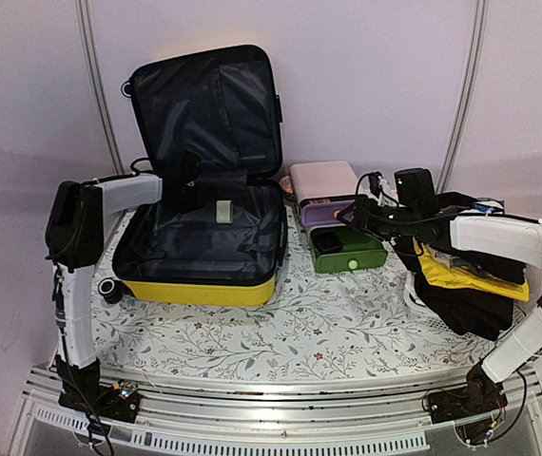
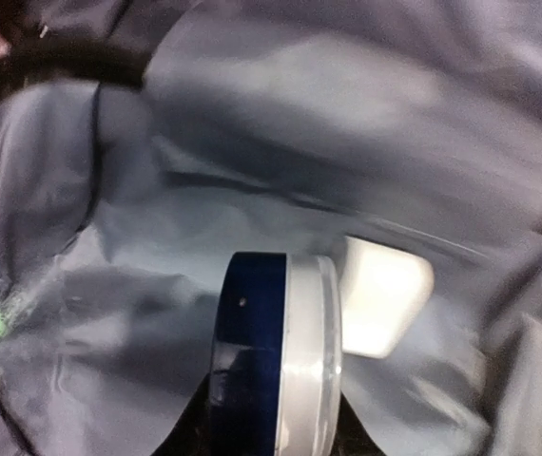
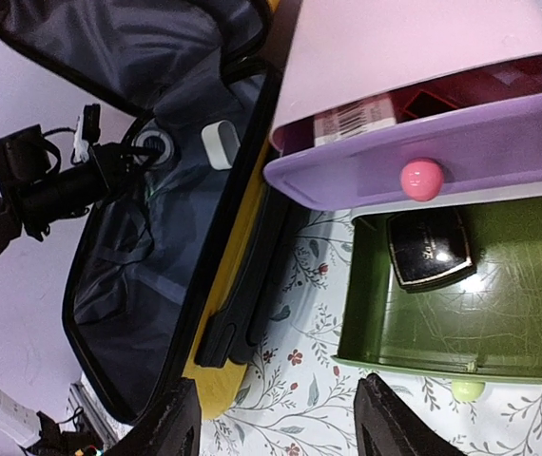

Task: Open, take out, and arrange the luggage
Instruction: Pick up the makeup from the opened luggage, then pass from the left arm to the right

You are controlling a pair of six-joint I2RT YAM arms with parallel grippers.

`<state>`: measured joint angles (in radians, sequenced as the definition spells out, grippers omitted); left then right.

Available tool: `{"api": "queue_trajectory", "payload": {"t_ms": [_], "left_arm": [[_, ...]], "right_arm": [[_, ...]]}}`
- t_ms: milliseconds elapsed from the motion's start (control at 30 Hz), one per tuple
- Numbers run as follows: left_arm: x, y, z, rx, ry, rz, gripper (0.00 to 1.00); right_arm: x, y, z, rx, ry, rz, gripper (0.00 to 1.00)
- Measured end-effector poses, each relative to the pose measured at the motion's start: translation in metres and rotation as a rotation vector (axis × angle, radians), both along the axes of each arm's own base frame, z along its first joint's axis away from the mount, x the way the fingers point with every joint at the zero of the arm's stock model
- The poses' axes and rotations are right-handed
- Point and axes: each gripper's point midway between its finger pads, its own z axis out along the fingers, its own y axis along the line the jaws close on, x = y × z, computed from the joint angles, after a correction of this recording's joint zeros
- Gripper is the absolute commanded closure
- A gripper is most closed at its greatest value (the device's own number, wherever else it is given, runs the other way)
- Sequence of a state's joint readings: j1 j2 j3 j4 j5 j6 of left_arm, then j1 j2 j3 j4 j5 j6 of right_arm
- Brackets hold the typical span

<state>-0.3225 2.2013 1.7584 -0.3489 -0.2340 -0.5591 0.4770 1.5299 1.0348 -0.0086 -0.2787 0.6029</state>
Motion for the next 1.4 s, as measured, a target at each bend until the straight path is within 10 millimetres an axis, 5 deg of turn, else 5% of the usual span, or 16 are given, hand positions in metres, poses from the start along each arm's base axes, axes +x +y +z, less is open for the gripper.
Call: {"api": "queue_trajectory", "payload": {"t_ms": [167, 300, 433, 533, 667, 833, 1000, 1400], "left_arm": [[-0.035, -0.033, 0.062, -0.144, -0.062, -0.223, 0.93], [-0.084, -0.065, 0.118, -0.353, -0.149, -0.416, 0.92], [-0.137, -0.098, 0.151, -0.608, -0.194, -0.586, 0.94], [-0.166, -0.122, 0.156, -0.761, -0.156, -0.679, 0.94], [-0.203, -0.157, 0.158, -0.904, -0.062, -0.79, 0.93], [-0.25, -0.194, 0.17, -1.017, 0.061, -0.933, 0.93], [-0.277, -0.206, 0.165, -1.079, 0.155, -0.991, 0.91], [-0.295, -0.209, 0.166, -1.124, 0.238, -1.042, 0.91]], "right_arm": [[-0.015, 0.022, 0.016, 0.039, -0.067, 0.182, 0.42], [-0.028, 0.043, 0.043, 0.009, -0.215, 0.33, 0.39], [-0.05, 0.091, 0.087, -0.158, -0.526, 0.458, 0.31], [-0.094, 0.128, 0.104, -0.304, -0.851, 0.586, 0.29], [-0.135, 0.143, 0.089, -0.496, -1.19, 0.685, 0.33], [-0.13, 0.14, 0.093, -0.699, -1.453, 0.645, 0.35], [-0.135, 0.138, 0.109, -0.819, -1.677, 0.567, 0.35], [-0.135, 0.139, 0.089, -1.135, -1.927, 0.594, 0.32]]}}
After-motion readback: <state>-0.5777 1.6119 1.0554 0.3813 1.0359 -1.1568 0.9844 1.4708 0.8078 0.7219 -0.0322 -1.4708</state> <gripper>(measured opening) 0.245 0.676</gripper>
